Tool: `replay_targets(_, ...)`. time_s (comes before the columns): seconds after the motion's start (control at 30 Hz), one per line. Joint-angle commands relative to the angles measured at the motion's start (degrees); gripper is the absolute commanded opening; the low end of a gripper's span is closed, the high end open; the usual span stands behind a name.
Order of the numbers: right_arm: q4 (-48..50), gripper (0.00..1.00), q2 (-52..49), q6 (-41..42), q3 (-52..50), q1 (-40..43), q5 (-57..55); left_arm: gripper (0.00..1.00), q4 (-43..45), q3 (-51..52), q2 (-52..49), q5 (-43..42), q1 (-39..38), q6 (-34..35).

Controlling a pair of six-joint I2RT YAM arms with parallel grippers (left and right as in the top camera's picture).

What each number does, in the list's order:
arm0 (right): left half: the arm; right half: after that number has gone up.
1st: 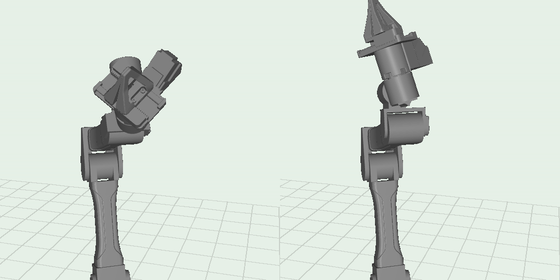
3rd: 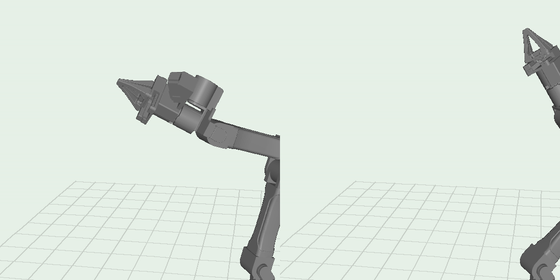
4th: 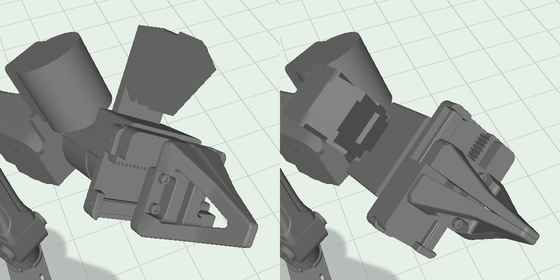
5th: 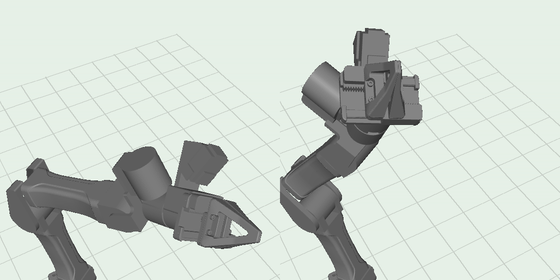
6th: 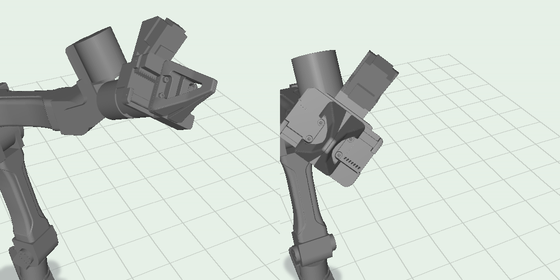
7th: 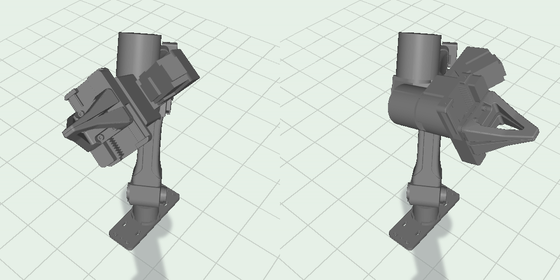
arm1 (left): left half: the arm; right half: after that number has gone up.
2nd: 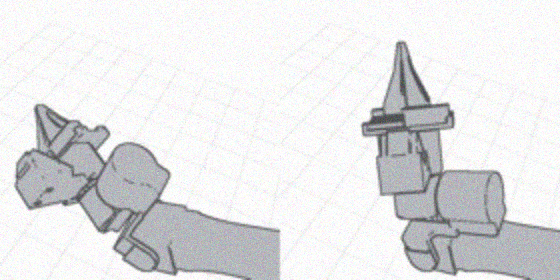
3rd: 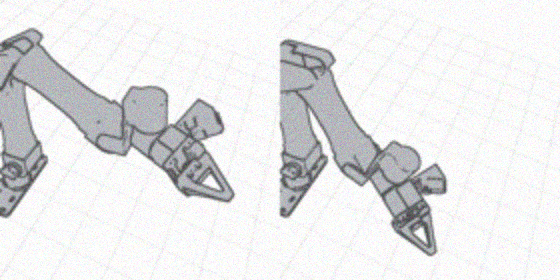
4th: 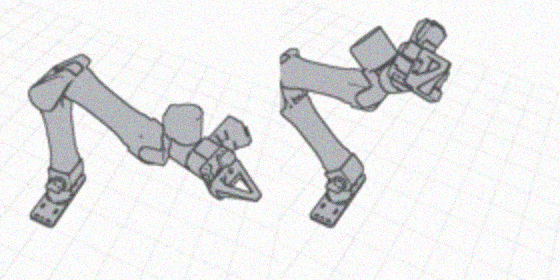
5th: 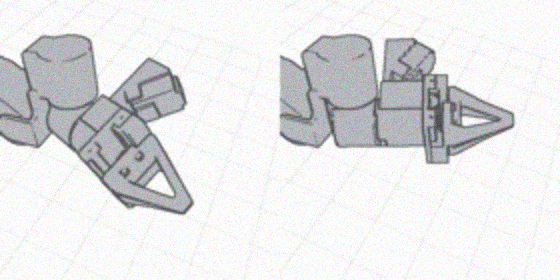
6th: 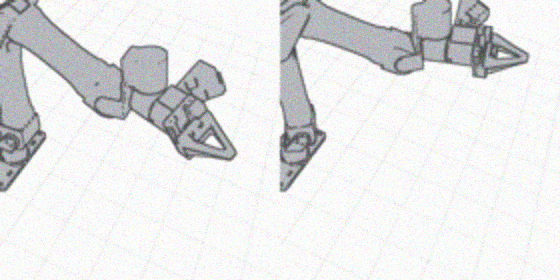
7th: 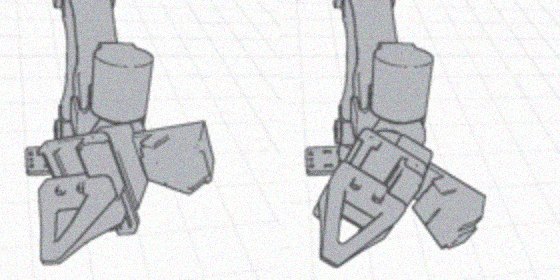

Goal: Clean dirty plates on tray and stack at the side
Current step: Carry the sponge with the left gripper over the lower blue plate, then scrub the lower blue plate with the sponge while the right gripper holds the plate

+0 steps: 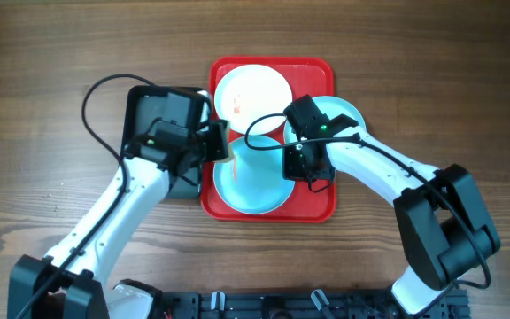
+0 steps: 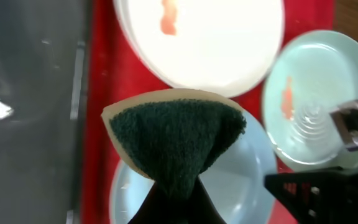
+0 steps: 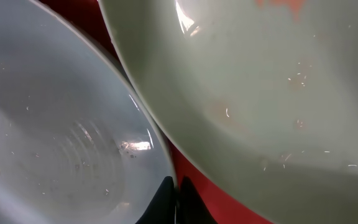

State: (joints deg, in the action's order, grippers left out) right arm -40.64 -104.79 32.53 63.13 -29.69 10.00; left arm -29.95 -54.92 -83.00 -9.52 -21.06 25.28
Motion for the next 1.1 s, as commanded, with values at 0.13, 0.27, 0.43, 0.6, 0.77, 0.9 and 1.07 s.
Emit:
replay_targets(0.13, 0.2, 0.04, -0.9, 0.5, -0.2, 0.3, -1.0, 0.04, 2.0, -0.3, -0.8, -0.4, -4.8, 3.5)
replay_targets(0.27, 0.2, 0.04, -0.9, 0.5, -0.2, 0.3, -1.0, 0.04, 2.4, -0.3, -1.6, -0.3, -5.0, 5.3)
replay_targets(0.43, 0.2, 0.04, -0.9, 0.5, -0.2, 0.3, -1.0, 0.04, 2.4, -0.3, -2.9, -0.5, -5.4, 5.3)
replay_targets(0.6, 0.3, 0.04, -0.9, 0.5, -0.2, 0.3, -1.0, 0.04, 3.6, -0.3, -5.0, -0.5, -6.8, 5.3)
replay_targets(0.77, 0.3, 0.04, -0.9, 0.5, -0.2, 0.3, -0.5, 0.04, 3.8, -0.3, -5.4, -0.5, -7.0, 5.3)
replay_targets(0.9, 0.6, 0.04, -0.9, 0.7, -0.2, 0.3, 0.4, 0.04, 3.6, -0.3, -5.4, -0.4, -7.0, 5.2)
replay_targets(1.07, 0.7, 0.04, -0.9, 0.7, -0.2, 0.3, 0.4, 0.04, 3.7, -0.3, -5.4, 1.7, -7.0, 5.2)
